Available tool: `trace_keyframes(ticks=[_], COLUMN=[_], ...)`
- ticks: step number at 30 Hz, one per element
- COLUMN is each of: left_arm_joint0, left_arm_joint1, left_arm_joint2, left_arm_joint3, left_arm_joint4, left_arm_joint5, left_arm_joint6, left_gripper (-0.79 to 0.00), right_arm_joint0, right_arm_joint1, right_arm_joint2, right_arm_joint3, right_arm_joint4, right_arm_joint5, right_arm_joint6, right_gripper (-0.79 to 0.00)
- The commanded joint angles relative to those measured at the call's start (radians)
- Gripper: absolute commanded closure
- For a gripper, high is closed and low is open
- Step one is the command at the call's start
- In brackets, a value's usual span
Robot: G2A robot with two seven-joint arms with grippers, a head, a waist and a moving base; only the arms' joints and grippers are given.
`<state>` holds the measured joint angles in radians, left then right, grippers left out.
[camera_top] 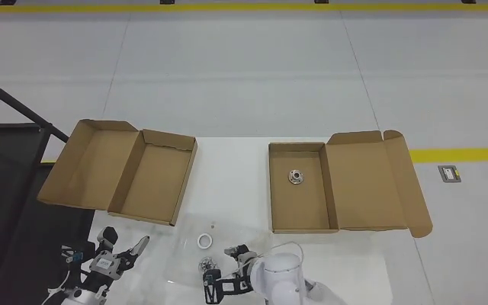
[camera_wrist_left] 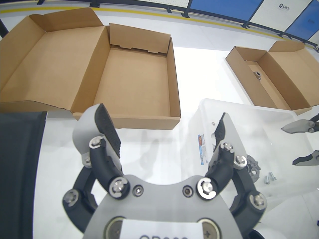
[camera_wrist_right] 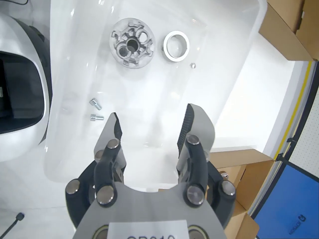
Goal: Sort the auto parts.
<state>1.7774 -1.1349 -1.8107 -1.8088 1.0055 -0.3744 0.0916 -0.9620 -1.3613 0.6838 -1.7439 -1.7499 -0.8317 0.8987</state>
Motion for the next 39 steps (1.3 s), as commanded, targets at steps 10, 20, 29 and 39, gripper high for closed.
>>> trace_keyframes(ticks=[10,20,29,39], left_arm_joint0=[0.000,0.000,0.000,0.000], left_arm_joint1=[0.000,0.000,0.000,0.000], left_arm_joint2=[0.000,0.000,0.000,0.000], left_arm_joint3=[0.000,0.000,0.000,0.000], left_arm_joint4=[0.000,0.000,0.000,0.000], left_arm_joint5=[0.000,0.000,0.000,0.000], left_arm_joint6=[0.000,0.000,0.000,0.000], left_gripper=[-0.785,-0.785,-0.785,-0.785], right_arm_joint0=[0.065,0.196,0.275,0.318], right_arm_joint1=[-0.023,-0.062,-0.075,-0.060], right_arm_joint2=[-0.067,-0.180,-0.267,-0.336], right_arm_joint3=[0.163,0.359,0.430,0.426], right_arm_joint4=[0.063,0.152,0.230,0.311], right_arm_joint5=[-0.129,-0.159,-0.158,-0.123], right_arm_joint6=[-0.040,-0.070,-0.068,-0.033], right_gripper=[-0.342,-0.292,-0.265,-0.268])
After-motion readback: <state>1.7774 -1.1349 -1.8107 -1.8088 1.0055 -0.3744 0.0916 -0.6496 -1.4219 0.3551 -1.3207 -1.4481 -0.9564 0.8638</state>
